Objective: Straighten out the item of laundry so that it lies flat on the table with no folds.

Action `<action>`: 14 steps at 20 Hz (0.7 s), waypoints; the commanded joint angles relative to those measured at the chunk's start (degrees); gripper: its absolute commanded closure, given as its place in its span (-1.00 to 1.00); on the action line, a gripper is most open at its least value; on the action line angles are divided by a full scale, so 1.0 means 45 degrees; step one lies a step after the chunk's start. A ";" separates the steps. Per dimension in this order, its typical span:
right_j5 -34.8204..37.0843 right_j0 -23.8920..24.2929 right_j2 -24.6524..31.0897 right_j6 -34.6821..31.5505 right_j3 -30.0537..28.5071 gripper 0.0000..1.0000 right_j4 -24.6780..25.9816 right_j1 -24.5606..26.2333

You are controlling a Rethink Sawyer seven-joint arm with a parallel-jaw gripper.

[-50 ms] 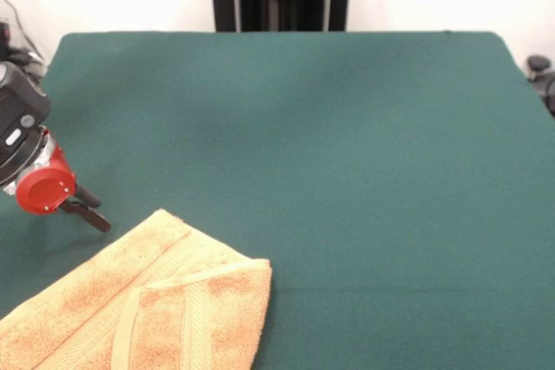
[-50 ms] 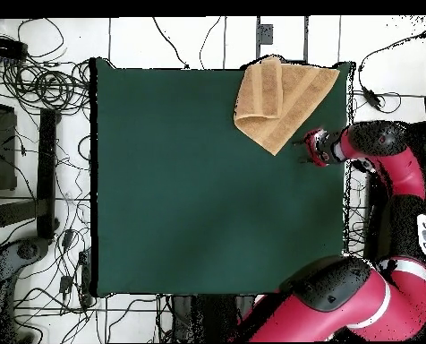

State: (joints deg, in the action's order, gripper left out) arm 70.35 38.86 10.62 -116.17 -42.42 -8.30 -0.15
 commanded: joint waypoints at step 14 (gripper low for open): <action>-0.3409 -0.1638 0.0706 -0.1454 -0.1393 -1.00 0.0403 0.0987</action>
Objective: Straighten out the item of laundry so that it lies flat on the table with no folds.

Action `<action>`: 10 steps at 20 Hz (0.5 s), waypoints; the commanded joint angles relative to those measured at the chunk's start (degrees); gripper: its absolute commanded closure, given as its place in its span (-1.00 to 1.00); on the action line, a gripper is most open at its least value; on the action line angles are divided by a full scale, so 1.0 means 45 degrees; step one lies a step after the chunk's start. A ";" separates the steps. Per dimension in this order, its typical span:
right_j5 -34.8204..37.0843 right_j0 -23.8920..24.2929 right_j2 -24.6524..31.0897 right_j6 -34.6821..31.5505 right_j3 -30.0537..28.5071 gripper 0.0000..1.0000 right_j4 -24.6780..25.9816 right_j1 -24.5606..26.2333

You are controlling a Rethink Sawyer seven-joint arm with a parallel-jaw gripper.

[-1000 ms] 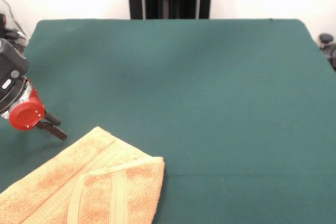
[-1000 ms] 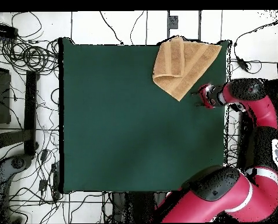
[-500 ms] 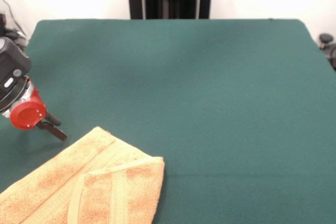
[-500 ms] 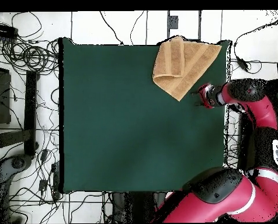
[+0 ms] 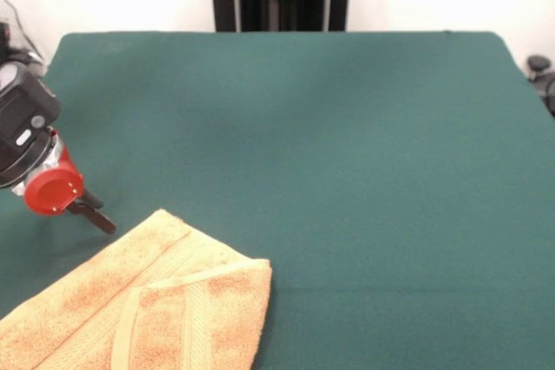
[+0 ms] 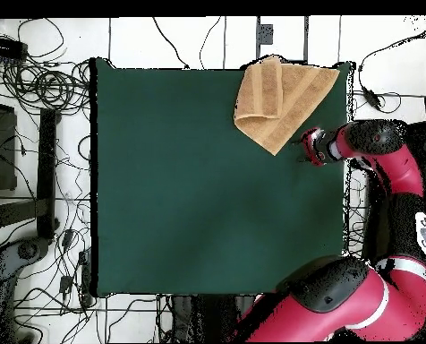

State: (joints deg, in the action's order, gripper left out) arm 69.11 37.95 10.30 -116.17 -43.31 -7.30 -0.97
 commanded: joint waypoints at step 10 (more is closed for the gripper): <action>-0.4957 -0.1433 0.1031 -0.1802 -0.1227 -1.00 -0.0114 0.1223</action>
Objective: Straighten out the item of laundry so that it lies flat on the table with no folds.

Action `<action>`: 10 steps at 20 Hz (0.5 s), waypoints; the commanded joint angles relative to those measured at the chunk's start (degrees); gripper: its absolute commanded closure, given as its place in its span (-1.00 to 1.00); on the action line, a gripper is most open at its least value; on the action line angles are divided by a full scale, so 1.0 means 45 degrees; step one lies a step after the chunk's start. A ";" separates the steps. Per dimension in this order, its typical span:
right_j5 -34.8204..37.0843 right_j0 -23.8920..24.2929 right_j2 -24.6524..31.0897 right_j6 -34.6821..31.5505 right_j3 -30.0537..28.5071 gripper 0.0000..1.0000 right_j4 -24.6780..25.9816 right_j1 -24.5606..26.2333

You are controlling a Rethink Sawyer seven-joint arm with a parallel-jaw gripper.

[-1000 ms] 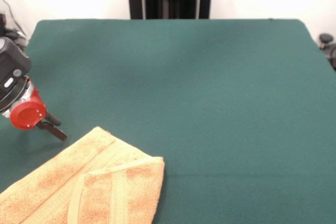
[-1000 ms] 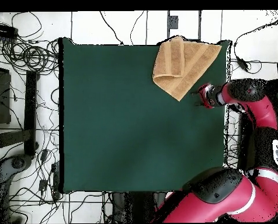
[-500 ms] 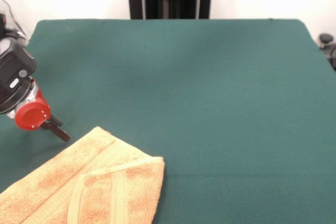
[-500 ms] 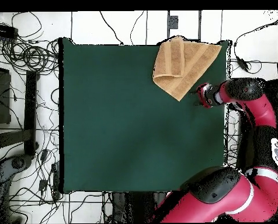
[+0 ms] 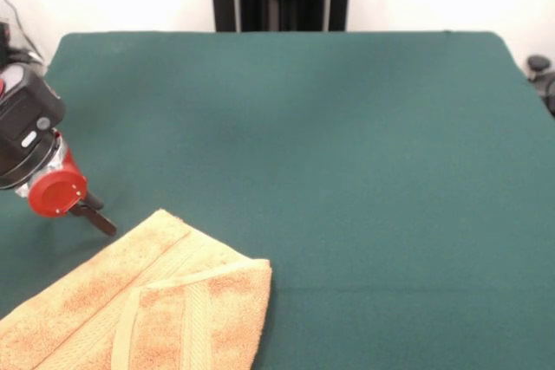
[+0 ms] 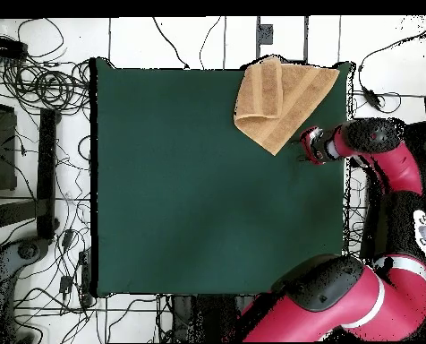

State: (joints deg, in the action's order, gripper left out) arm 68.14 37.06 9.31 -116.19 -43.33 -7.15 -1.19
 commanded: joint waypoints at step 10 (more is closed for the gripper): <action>-0.4001 -0.1501 0.1132 -0.7790 -0.2971 -1.00 -0.3262 0.0849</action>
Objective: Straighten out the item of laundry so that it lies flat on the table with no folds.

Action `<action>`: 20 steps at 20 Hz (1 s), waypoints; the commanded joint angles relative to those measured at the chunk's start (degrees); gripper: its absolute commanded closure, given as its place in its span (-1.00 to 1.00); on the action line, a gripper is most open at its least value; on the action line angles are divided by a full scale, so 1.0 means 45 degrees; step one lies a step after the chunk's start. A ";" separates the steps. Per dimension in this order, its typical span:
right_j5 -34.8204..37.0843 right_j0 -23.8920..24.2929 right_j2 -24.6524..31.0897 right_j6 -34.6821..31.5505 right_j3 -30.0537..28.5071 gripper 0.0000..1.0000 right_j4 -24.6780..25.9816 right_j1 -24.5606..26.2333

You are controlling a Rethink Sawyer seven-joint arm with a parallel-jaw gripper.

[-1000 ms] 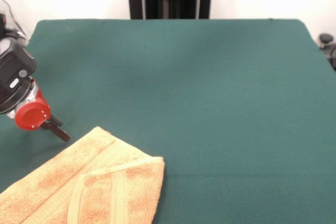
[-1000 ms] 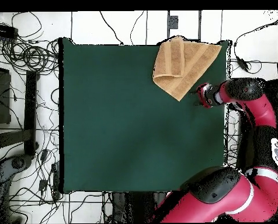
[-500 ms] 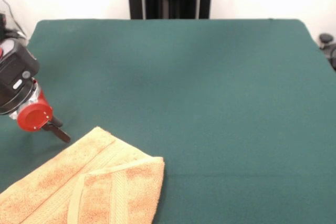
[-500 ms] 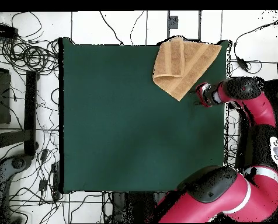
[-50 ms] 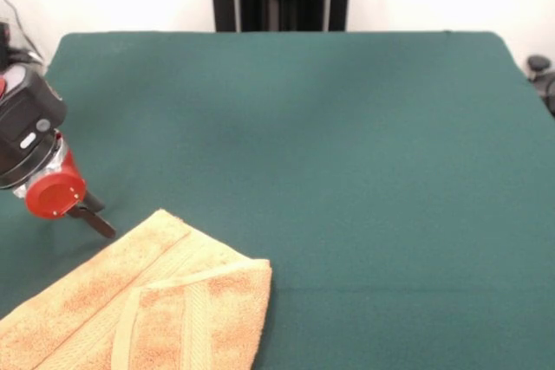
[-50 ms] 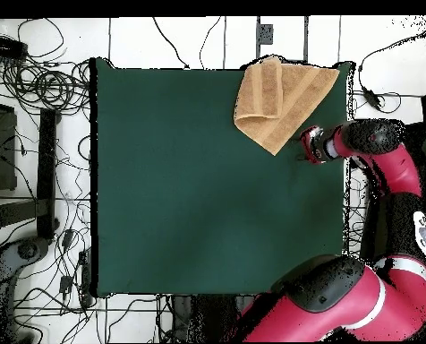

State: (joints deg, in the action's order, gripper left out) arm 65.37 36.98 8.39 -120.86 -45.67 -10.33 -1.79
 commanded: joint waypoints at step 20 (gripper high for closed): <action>-0.3520 -0.1501 0.2017 -0.6916 -0.3238 -1.00 -0.4779 0.0978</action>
State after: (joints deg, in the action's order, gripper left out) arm 42.66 34.53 13.48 -144.68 -54.39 -30.38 -2.02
